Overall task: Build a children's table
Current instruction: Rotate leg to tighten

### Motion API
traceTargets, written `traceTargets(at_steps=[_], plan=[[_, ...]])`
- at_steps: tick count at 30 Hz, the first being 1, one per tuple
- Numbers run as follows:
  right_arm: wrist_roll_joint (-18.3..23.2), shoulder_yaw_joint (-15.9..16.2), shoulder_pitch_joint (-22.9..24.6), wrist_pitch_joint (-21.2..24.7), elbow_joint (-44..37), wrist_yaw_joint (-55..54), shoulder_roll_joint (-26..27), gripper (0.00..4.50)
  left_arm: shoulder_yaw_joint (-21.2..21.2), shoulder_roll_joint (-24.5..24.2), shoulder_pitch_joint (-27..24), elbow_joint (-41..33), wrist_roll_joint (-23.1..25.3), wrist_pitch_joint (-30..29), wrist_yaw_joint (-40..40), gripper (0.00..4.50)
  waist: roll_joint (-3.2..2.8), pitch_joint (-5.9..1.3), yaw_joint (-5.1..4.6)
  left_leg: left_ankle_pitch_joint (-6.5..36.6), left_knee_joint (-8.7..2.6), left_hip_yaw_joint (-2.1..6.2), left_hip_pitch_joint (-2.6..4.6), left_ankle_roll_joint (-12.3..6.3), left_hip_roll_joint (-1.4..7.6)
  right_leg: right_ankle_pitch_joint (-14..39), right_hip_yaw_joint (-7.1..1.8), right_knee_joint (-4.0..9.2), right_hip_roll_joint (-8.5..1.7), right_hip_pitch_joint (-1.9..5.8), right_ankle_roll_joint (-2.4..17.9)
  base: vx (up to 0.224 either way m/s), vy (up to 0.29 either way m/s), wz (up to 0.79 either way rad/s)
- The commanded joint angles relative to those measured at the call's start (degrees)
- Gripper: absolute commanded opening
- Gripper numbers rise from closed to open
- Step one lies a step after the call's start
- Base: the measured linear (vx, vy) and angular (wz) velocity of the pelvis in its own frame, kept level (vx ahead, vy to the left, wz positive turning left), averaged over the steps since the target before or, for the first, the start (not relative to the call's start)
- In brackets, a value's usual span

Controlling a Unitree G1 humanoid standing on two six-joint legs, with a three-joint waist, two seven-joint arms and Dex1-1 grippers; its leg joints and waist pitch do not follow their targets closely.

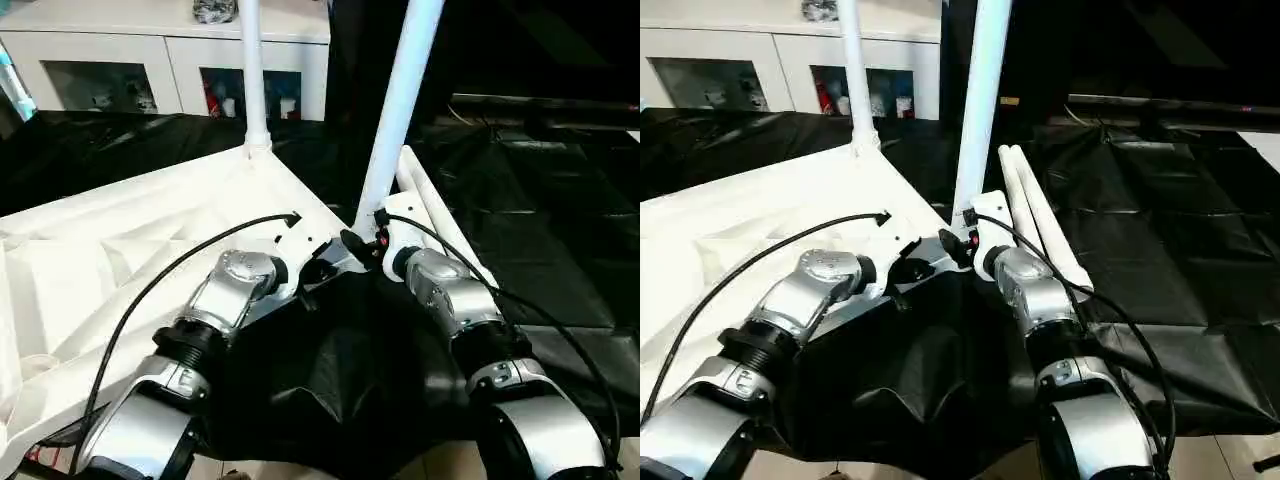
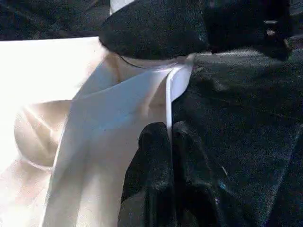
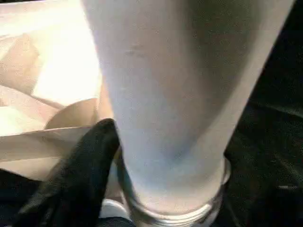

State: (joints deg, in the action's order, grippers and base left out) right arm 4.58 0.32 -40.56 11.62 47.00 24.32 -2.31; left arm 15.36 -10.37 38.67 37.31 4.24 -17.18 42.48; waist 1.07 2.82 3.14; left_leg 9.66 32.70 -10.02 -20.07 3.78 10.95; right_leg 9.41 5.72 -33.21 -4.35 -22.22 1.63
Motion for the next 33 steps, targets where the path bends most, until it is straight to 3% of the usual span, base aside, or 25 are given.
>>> traceTargets(at_steps=[1, 5, 7, 11, 14, 21, 27, 29, 33], plan=[[0.0, 4.1, 1.1, -0.3, -0.2, 7.7, 0.7, 3.6, 1.2, -0.2, -0.7, -2.7, -0.9, 4.7, 3.9, 0.0, 0.17, -3.37, 0.07, 16.2, -3.82, 0.83, 0.16, -1.42, 2.32, 22.6, -3.12, 4.69, -4.7, 2.22, 7.5, 0.0, 0.0, 0.0], [-0.5, 6.5, 2.9, -1.5, -4.4, 14.7, -2.8, 3.6, 1.9, -2.3, -2.4, -4.8, -1.6, 6.4, 8.6, 0.0, 0.03, -3.65, 0.09, 13.3, -3.67, 0.67, 0.03, -2.22, 2.48, 16.2, -3.34, 3.89, -4.61, 2.41, 9.4, 0.0, 0.0, 0.0], [-0.6, 7.8, 4.0, -1.6, -6.9, 18.2, -4.9, 3.6, 2.1, -3.4, -3.1, -5.8, -2.2, 6.7, 10.8, 0.0, 0.05, -3.93, 0.54, 10.6, -3.41, 0.53, -0.12, -3.04, 2.47, 12.3, -3.37, 3.31, -4.56, 2.8, 10.4, 0.0, 0.0, 0.0], [0.0, 9.4, 6.1, -1.6, -11.0, 25.0, -9.0, 3.6, 3.1, -6.1, -5.0, -8.3, -3.5, 7.9, 16.4, 0.0, -0.08, -4.04, 0.85, 8.2, -3.22, 0.43, -0.28, -4.29, 2.59, 7.4, -3.35, 2.7, -4.38, 2.8, 12.0, 0.0, 0.0, 0.0], [0.9, 10.3, 7.9, -1.3, -14.7, 31.3, -12.5, 3.6, 3.4, -8.7, -6.4, -9.9, -4.5, 8.5, 20.8, 0.0, -0.23, -3.94, 1.09, 9.0, -3.17, 0.3, -0.24, -4.53, 2.68, 8.2, -3.28, 2.77, -4.28, 2.64, 12.4, 0.0, 0.0, 0.0], [2.0, 12.2, 10.3, 0.1, -20.4, 37.8, -16.2, 3.6, 3.2, -11.6, -8.1, -12.4, -6.0, 8.5, 26.8, 0.0, -0.26, -3.65, 1.85, 12.1, -3.39, 0.35, -0.03, -2.74, 2.74, 13.6, -3.33, 3.28, -4.31, 2.4, 10.8, 0.0, 0.0, 0.0], [2.0, 13.2, 11.2, 1.1, -22.5, 39.7, -16.7, 3.22, 3.4, -12.9, -8.3, -12.7, -6.4, 8.6, 28.7, 0.0, -0.18, -3.74, 1.93, 11.9, -3.38, 0.42, -0.02, -2.23, 2.68, 14.2, -3.35, 3.23, -4.32, 2.33, 10.4, 0.0, 0.0, 0.0], [2.1, 13.5, 11.4, 2.1, -23.1, 40.3, -16.5, 2.9, 3.2, -12.8, -8.3, -12.8, -6.3, 8.5, 28.9, 0.0, -0.11, -3.74, 1.93, 11.7, -3.35, 0.42, -0.04, -2.27, 2.64, 13.8, -3.35, 3.2, -4.3, 2.35, 10.4, 0.0, 0.0, 0.0], [2.1, 14.0, 11.9, 2.4, -23.3, 40.2, -16.4, 2.79, 3.2, -12.7, -8.3, -12.8, -6.2, 8.5, 28.6, 0.0, -0.06, -3.79, 1.96, 11.0, -3.27, 0.4, -0.11, -2.42, 2.61, 13.7, -3.34, 3.16, -4.35, 2.41, 10.3, 0.0, 0.0, 0.0]])
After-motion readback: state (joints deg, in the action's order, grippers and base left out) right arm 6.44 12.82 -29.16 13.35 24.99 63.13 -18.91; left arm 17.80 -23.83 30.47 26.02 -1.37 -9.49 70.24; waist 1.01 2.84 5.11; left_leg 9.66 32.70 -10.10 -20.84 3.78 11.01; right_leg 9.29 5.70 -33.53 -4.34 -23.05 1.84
